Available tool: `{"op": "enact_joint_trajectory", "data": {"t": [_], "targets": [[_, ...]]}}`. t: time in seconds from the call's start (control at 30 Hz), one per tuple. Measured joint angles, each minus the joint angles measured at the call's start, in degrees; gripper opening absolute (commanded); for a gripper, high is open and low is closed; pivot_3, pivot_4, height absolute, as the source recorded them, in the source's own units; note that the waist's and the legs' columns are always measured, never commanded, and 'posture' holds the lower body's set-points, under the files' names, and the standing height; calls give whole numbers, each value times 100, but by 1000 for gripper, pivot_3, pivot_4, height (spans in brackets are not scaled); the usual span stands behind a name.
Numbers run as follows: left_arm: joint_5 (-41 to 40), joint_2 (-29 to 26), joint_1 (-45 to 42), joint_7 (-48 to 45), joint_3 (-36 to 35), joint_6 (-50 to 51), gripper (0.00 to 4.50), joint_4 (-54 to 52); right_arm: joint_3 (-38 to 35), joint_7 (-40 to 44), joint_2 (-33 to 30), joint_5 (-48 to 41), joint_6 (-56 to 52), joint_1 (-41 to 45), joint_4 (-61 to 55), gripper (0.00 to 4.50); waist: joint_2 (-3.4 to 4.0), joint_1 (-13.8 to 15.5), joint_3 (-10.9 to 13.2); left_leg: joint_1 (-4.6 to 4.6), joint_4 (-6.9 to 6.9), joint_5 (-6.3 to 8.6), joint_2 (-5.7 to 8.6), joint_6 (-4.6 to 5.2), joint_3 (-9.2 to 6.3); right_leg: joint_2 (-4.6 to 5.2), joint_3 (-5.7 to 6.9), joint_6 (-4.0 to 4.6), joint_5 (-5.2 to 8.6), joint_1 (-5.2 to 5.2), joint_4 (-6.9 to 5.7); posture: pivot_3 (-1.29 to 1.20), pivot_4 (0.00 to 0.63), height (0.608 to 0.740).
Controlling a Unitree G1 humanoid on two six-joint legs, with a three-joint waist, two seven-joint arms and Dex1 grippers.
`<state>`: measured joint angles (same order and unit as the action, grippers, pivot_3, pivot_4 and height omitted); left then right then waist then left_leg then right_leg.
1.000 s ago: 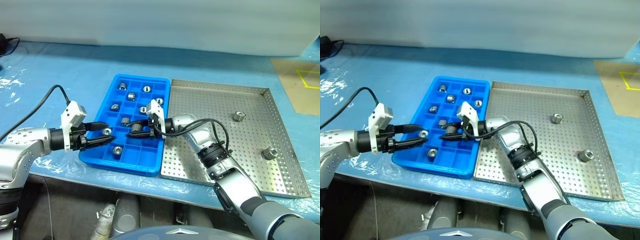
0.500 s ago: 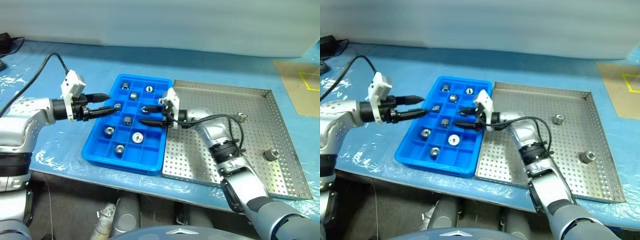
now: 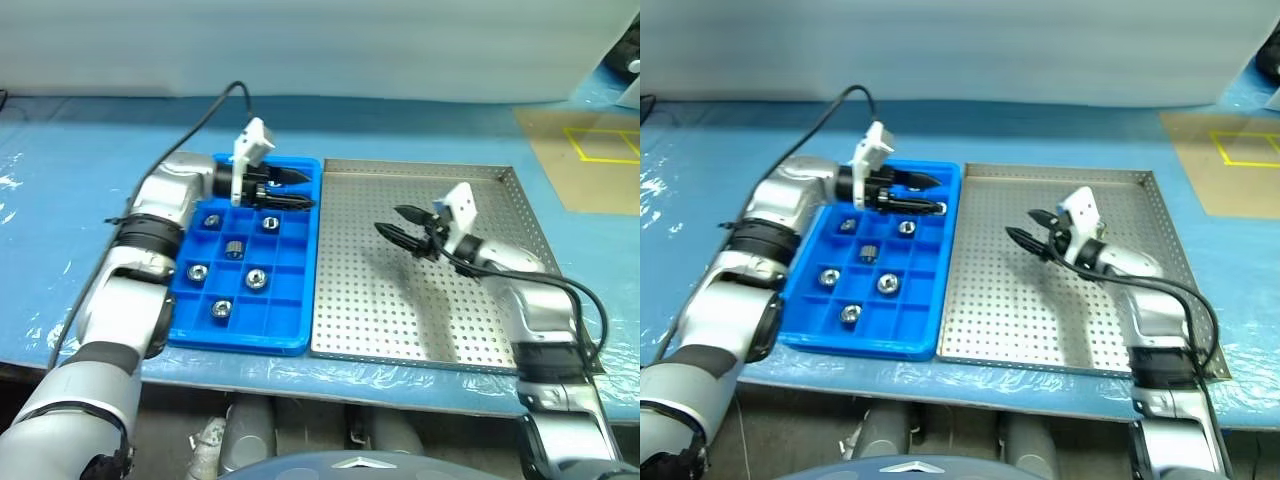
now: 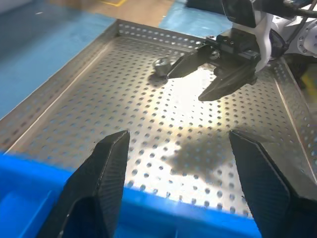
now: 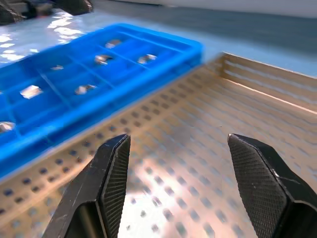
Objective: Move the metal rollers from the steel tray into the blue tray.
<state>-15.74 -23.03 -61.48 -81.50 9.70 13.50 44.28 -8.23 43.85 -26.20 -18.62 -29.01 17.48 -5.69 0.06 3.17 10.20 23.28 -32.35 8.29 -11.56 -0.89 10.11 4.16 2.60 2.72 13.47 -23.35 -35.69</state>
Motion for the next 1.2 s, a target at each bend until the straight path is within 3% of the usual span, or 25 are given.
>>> {"op": "enact_joint_trajectory", "data": {"t": [0.23, 0.43, 0.83, 1.2], "targets": [[401, 881, -405, -467, 154, -750, 3397, 918, -890, -758, -127, -280, -320, -1048, -1057, 3199, 3, -286, -2, -16, -5, 19, 3, 40, 5, 0, -5, 0, 1, 18, 19, -520, 150, 740], [596, 1373, -401, -728, 203, -1107, 3397, 1290, -1468, -1466, -147, -161, -150, -1387, -1116, 3199, 5, -438, -2, -17, -29, 30, 6, 55, 8, 2, -16, -11, -6, 29, 25, -576, 150, 740], [710, 1532, -375, -832, 176, -1227, 3397, 1446, -1700, -1893, -187, 234, 558, -2048, -254, 3199, 8, -563, -4, -5, -42, 49, 15, 91, 8, 10, -18, -11, -6, 38, 51, -546, 150, 740], [727, 1320, -281, -783, 84, -1198, 3397, 1444, -1364, -1860, -191, 415, 1112, -1839, 417, 3199, 9, -561, -5, -13, -46, 51, 7, 94, 7, 12, -17, -11, -6, 56, 55, -494, 150, 740]]}}
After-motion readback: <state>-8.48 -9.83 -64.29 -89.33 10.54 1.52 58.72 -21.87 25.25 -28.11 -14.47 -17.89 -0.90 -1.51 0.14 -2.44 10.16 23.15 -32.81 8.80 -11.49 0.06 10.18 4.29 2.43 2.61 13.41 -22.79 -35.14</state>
